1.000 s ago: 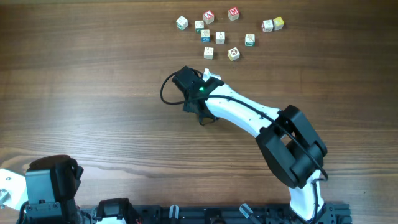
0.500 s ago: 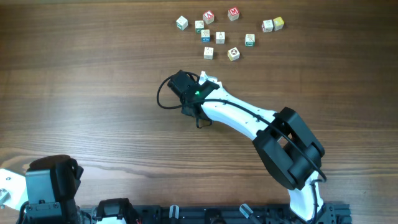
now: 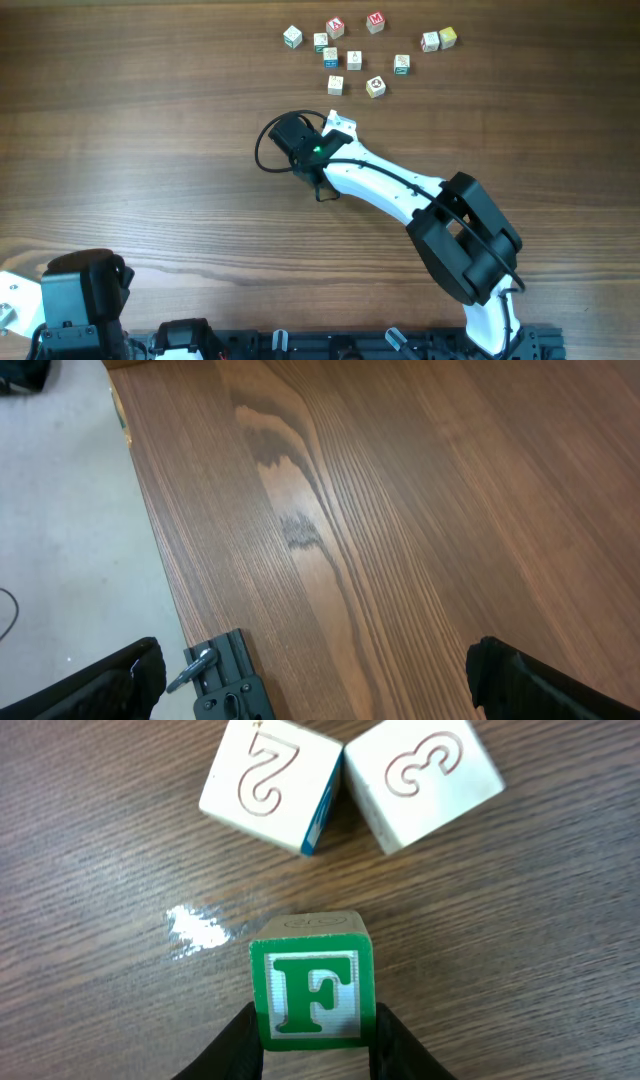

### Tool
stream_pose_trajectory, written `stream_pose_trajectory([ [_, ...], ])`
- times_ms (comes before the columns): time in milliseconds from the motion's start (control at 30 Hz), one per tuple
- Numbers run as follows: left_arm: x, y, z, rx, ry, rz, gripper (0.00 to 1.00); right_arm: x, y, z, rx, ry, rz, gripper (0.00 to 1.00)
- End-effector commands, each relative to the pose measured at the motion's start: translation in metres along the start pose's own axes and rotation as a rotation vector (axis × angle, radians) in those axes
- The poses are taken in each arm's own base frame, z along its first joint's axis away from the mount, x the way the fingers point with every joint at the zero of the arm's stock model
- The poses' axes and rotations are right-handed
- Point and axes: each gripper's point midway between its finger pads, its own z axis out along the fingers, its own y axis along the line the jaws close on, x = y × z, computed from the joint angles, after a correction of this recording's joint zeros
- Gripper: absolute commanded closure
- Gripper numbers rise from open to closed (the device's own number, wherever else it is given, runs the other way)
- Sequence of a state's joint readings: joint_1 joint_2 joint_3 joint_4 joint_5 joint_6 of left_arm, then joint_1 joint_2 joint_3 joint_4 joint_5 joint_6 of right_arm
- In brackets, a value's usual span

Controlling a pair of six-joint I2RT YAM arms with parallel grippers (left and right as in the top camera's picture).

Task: Form a circle
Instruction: 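Grasp the green 'F' block with the right gripper, then hold the green 'F' block below the '2' and '3' blocks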

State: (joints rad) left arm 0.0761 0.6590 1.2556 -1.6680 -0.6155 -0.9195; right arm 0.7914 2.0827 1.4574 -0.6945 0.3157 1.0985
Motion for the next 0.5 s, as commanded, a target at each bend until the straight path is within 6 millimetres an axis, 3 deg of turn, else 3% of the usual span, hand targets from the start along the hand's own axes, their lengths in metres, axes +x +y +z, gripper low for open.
stream_pose_trajectory([
  [0,-0.0008,0.0011,0.0000,-0.004,-0.005,-0.019,0.00,-0.0035,-0.0072,0.0081,0.045,-0.040,0.021,0.69],
  [467,-0.0008,0.0011,0.0000,-0.004,-0.005,-0.019,0.00,-0.0083,-0.0147,0.0081,0.075,-0.064,0.078,0.68],
])
